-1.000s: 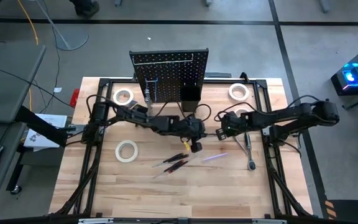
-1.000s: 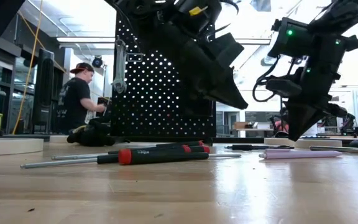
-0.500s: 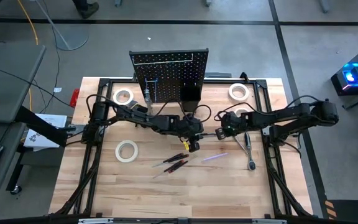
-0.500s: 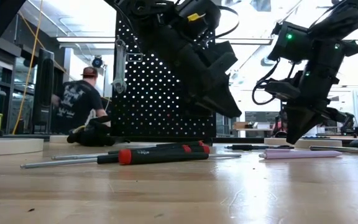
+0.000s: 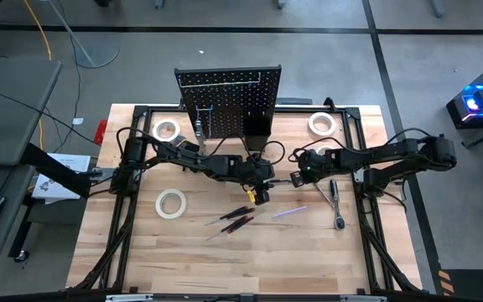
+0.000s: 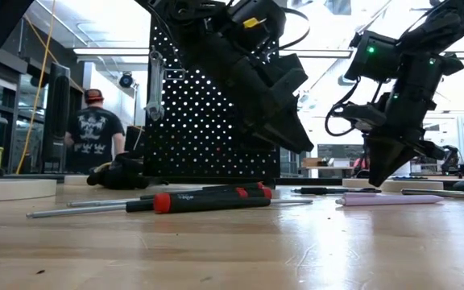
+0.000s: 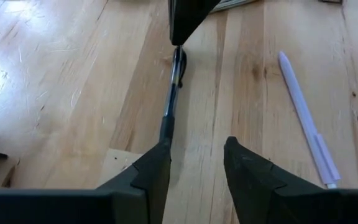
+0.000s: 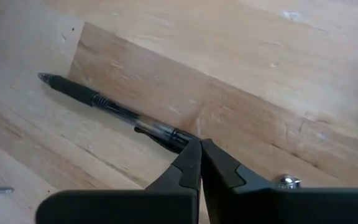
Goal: Hang tools onto peg board
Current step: Put the black pen into the black bin on the peg board
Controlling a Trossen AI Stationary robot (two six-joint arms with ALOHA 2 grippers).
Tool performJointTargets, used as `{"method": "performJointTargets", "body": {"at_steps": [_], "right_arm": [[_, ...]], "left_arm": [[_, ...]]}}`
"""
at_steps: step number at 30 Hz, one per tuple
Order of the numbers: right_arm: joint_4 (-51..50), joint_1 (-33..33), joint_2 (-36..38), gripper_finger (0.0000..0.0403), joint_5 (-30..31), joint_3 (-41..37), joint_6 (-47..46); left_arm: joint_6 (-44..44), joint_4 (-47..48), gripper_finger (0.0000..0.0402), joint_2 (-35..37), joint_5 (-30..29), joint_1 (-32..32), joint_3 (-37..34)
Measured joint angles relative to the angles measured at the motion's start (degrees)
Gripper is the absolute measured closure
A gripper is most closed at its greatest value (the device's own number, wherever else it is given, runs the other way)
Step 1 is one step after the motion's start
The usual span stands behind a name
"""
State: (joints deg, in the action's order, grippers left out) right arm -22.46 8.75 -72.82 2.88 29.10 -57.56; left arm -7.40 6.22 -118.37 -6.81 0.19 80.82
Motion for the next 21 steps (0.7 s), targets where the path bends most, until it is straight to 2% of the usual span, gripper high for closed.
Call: {"method": "performJointTargets", "body": {"at_steps": [10,21], "right_arm": [[-0.29,0.0,-0.14,0.0403,-0.44,0.02,-0.43],[3.86,-0.04,-5.82,0.0403,-2.93,0.2,-0.9]], "left_arm": [[0.02,0.0,0.0266,0.0,0.0,0.0,0.0],[0.04,0.69,0.0266,0.0,0.0,0.02,0.0]]}}
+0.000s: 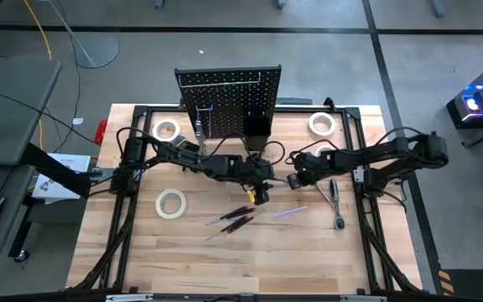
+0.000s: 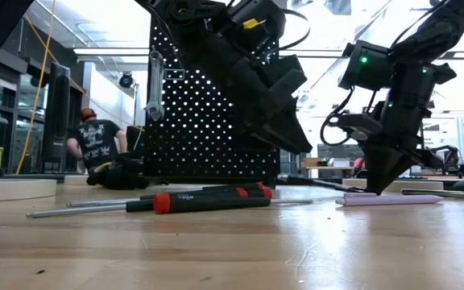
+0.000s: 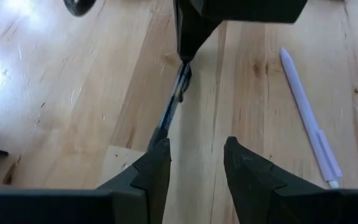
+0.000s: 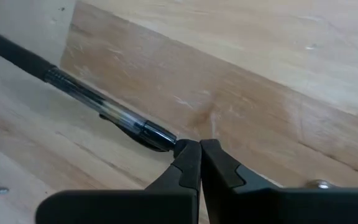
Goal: Hang tools onto peg board
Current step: Put the black pen into the black bin on the peg board
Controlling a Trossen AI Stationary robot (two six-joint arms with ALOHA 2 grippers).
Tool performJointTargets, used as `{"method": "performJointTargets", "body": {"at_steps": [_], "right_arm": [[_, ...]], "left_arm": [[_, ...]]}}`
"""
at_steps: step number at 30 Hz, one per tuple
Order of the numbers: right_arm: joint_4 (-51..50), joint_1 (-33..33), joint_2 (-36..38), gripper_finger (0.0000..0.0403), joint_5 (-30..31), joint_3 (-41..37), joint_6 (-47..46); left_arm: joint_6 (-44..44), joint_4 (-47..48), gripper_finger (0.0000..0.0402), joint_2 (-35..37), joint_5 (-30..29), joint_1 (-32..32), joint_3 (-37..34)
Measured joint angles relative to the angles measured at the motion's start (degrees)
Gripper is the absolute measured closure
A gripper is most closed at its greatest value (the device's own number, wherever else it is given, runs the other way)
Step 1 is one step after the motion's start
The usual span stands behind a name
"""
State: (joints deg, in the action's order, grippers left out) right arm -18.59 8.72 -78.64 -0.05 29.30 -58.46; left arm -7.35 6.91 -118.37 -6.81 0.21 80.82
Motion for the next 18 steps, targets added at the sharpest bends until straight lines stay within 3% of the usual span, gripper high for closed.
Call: {"method": "performJointTargets", "body": {"at_steps": [10,18], "right_arm": [[0.29,0.01,-0.49,0.0403,-0.16,0.03,0.37],[0.2,-0.02,-0.54,0.0403,-0.08,-0.02,0.11]], "left_arm": [[7.73,10.39,0.0266,0.02,-0.14,0.2,-0.22],[10.92,4.78,0.0266,0.02,-4.36,0.17,-0.22]]}}
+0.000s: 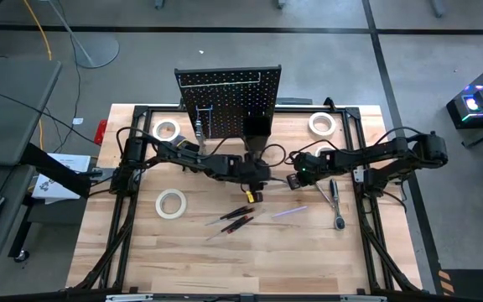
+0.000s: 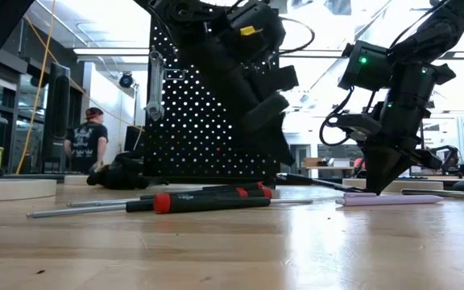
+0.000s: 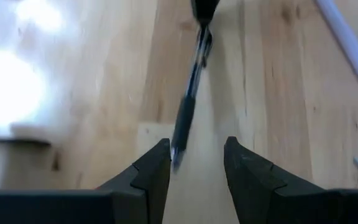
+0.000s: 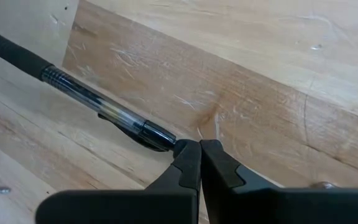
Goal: Hang tools onto peg board
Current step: Put the black pen into the black bin on the peg board
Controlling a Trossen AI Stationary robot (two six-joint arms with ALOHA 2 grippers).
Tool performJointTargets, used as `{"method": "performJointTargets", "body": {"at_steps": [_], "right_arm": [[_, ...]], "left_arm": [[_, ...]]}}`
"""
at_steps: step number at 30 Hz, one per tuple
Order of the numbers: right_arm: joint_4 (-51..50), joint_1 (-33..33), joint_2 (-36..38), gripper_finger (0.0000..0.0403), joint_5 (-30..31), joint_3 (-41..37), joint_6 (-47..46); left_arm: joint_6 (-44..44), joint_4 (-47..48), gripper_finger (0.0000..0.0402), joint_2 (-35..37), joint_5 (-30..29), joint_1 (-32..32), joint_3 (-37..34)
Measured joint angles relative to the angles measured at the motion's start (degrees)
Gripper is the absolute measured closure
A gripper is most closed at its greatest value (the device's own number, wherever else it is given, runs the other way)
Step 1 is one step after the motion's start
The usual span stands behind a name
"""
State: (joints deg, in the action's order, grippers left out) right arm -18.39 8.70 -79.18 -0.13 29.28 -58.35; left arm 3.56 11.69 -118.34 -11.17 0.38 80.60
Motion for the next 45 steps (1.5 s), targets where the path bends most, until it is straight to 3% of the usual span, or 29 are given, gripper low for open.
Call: {"method": "performJointTargets", "body": {"at_steps": [11,18,25,29,37,45], "right_arm": [[0.35,0.01,-0.07,0.0403,-0.34,-0.09,-0.11],[0.67,0.01,-0.07,0.0403,-0.54,-0.09,-0.76],[0.9,0.01,-0.07,0.0403,-0.69,-0.11,-0.75],[0.9,0.01,-0.07,0.0403,-0.75,-0.11,-0.7],[0.92,0.01,-0.07,0.0403,-0.76,-0.11,-0.55],[1.05,0.01,-0.09,0.0403,-0.91,-0.13,-0.11]], "left_arm": [[8.12,-2.13,0.0266,-4.1,1.24,0.83,-0.09],[8.44,-2.72,0.0266,-4.7,-2.43,0.72,0.02],[16.02,-3.08,0.0266,-5.01,-9.9,0.79,0.02],[17.85,-3.17,0.0266,-5.01,-9.4,0.79,0.09],[19.57,-4.81,0.0266,-5.01,-2.44,0.86,0.13],[19.22,-4.88,0.0266,-5.55,-2.79,2.32,0.17]]}}
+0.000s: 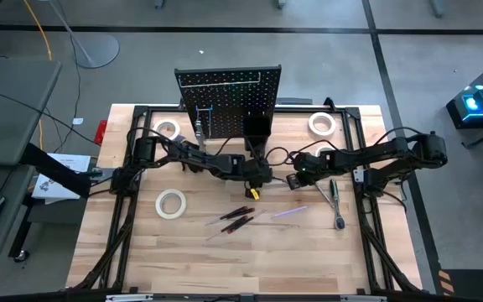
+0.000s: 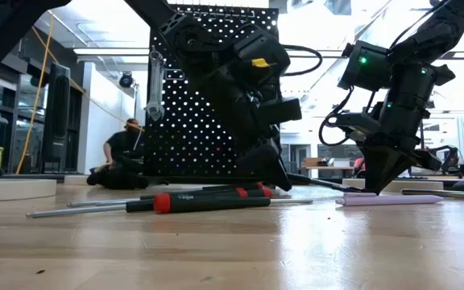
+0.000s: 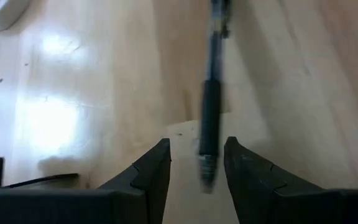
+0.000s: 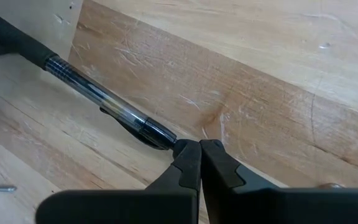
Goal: Hang tools onto peg board
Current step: Put the black pen into the black bin on the peg board
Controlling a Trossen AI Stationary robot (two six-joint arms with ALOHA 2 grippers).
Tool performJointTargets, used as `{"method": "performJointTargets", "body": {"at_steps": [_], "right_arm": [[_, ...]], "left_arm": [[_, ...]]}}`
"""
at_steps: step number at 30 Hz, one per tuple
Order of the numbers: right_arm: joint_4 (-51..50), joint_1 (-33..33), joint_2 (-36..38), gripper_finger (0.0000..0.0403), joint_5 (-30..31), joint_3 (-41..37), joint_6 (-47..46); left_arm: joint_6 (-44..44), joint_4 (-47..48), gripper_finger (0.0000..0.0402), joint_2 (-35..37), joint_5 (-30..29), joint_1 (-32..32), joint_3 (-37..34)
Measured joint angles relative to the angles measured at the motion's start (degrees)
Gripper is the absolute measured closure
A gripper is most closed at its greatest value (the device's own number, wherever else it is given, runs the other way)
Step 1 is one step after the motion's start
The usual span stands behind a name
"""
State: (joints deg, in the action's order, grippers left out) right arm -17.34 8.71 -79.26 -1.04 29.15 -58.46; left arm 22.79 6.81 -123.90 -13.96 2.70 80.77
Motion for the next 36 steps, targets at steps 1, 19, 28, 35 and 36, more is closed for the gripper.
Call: {"method": "performJointTargets", "body": {"at_steps": [1,19,28,35,36], "right_arm": [[0.0,0.0,0.0,0.0403,-0.02,0.0,0.0],[0.98,-0.11,-0.04,0.0403,-0.31,-0.07,-0.02],[0.92,-0.11,0.46,0.0403,-0.69,-0.09,-0.65],[1.45,-0.11,0.69,0.0395,-1.5,-0.09,-1.49],[1.44,-0.11,1.01,0.0389,-1.62,-0.09,-1.16]], "left_arm": [[0.0,-0.06,0.0266,0.0,-0.33,0.18,0.0],[-3.65,3.56,0.039,0.0,3.52,-0.13,0.0],[-7.79,4.6,0.0399,0.09,4.71,-0.72,0.02],[-11.03,6.01,0.0401,0.59,6.32,-0.73,0.06],[-11.46,6.41,0.0401,0.92,6.5,-0.75,0.04]]}}
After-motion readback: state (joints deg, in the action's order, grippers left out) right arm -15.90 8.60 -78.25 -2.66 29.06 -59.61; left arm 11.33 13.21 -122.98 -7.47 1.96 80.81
